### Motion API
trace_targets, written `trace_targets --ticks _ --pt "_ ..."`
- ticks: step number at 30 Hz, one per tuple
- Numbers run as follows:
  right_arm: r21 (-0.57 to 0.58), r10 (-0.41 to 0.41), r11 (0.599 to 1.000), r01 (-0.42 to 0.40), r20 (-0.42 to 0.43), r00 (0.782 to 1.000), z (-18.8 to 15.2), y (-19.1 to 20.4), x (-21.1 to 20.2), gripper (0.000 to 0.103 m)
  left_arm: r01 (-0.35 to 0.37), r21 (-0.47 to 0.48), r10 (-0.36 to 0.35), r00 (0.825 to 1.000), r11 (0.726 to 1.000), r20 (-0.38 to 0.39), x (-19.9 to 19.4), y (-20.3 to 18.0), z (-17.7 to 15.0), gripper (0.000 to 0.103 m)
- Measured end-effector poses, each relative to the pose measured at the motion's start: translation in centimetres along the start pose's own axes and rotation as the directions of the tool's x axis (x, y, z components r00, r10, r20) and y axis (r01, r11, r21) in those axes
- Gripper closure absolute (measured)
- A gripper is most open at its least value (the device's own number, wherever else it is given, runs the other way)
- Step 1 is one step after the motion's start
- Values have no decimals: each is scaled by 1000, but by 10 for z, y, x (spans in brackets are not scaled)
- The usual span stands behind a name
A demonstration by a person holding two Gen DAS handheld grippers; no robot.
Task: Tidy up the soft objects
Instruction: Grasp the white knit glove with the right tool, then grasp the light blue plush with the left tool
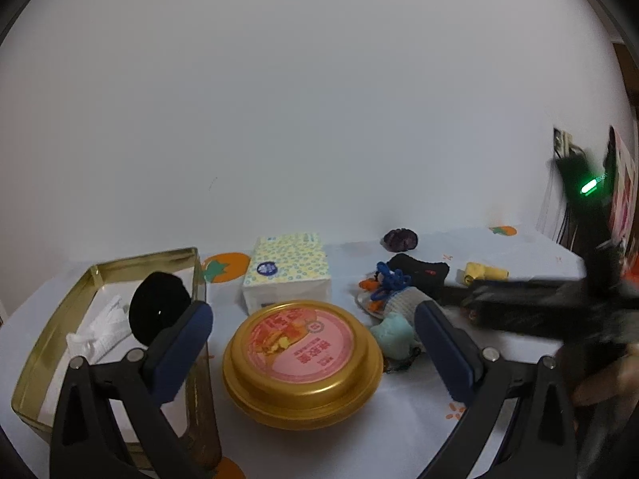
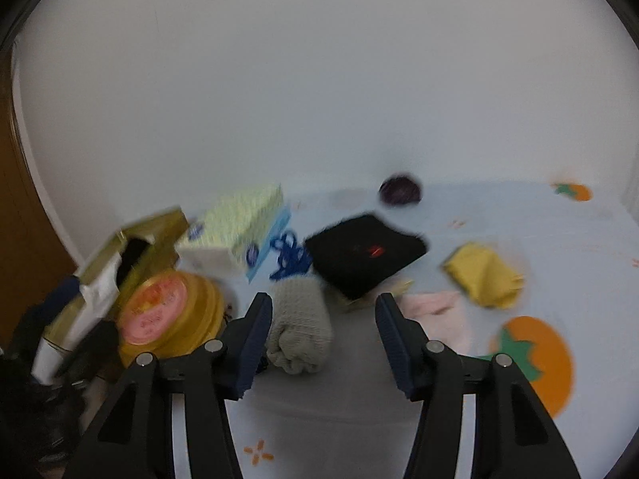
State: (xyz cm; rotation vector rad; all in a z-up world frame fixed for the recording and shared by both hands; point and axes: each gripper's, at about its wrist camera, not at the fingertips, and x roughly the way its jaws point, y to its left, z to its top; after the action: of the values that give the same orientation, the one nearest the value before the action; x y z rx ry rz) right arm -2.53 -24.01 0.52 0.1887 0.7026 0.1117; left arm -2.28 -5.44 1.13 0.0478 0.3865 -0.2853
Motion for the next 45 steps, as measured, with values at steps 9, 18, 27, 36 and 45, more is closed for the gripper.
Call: trace_targets --ticks 9,18,27,36,45 --pt "-27 27 999 -32 -158 987 -11 7 26 66 30 16 -29 1000 999 -11 2 -3 0 0" --pt "-13 -9 1000 10 33 999 0 -10 -39 66 45 25 -44 999 999 -10 1 -5 -1 0" --pt "80 -35 997 18 209 977 5 -32 -68 66 113 93 -113 994 989 -6 4 -42 1 6" --pt "121 -76 992 46 253 965 7 -43 -80 66 38 188 16 961 981 -278 81 -111 4 35" --pt "190 -52 982 3 254 966 8 -57 -86 66 -76 246 183 876 966 -446 126 -131 -9 44"
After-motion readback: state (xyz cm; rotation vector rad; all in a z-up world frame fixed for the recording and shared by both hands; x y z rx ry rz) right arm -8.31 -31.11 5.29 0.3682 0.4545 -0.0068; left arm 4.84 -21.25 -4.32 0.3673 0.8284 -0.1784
